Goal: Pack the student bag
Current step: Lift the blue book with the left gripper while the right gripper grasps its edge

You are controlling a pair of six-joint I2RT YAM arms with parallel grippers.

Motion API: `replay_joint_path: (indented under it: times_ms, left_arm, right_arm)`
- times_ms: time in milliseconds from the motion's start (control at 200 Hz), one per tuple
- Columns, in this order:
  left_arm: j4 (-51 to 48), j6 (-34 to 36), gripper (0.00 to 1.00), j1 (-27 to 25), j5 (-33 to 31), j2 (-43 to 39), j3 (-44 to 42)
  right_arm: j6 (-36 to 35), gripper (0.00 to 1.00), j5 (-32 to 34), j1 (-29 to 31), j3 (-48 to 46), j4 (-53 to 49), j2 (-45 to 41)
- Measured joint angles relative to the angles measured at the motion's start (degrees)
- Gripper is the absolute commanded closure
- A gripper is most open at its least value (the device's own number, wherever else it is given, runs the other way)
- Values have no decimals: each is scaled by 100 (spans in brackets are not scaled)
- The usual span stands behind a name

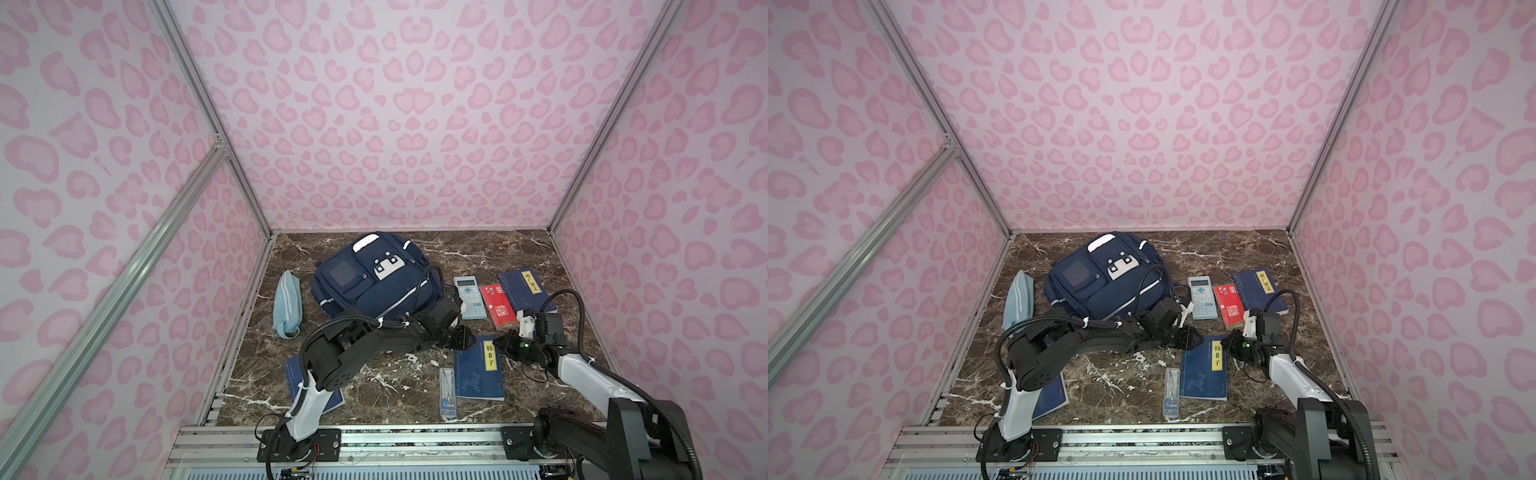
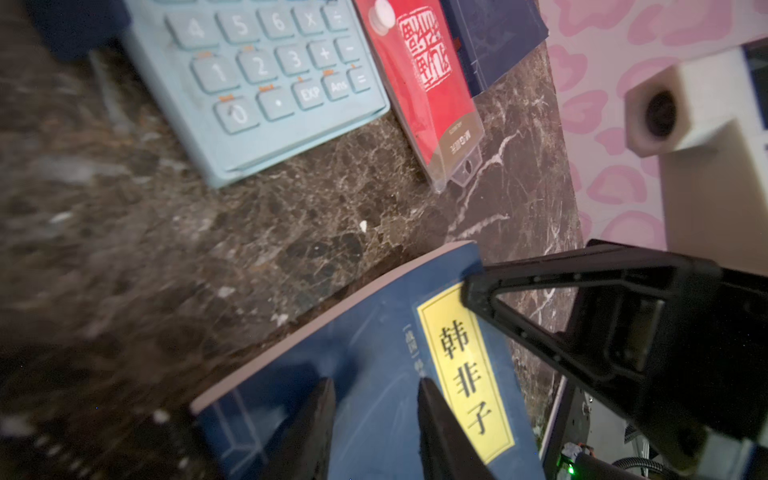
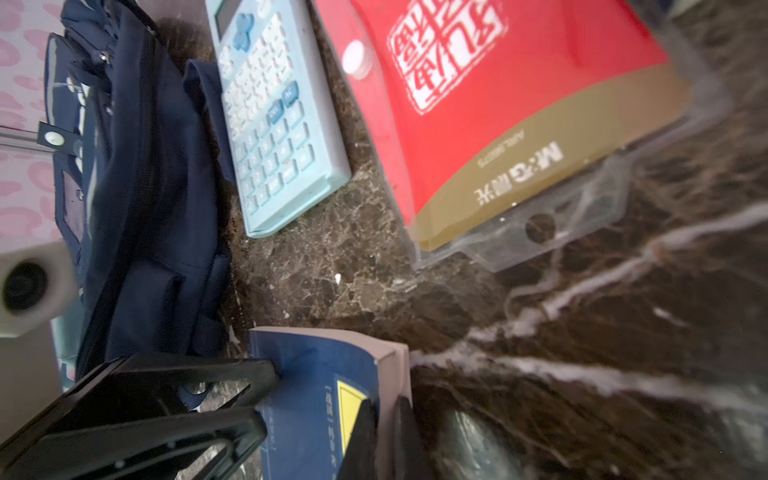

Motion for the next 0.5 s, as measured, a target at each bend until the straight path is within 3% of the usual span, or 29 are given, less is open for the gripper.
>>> replay_joint_path:
  times_ms: [170, 310, 500]
  left_arm:
    - [264, 136, 37, 365, 85, -1003, -525]
    - [920, 160, 33, 479, 310, -1412, -1165]
    - [2243, -157, 27, 507, 691, -1252, -1910]
  right_arm:
    - [50, 100, -153, -101, 367, -369, -632]
    - [297, 100, -345, -105, 553, -391, -1152]
    - [737, 100, -684, -103, 732, -330, -1816]
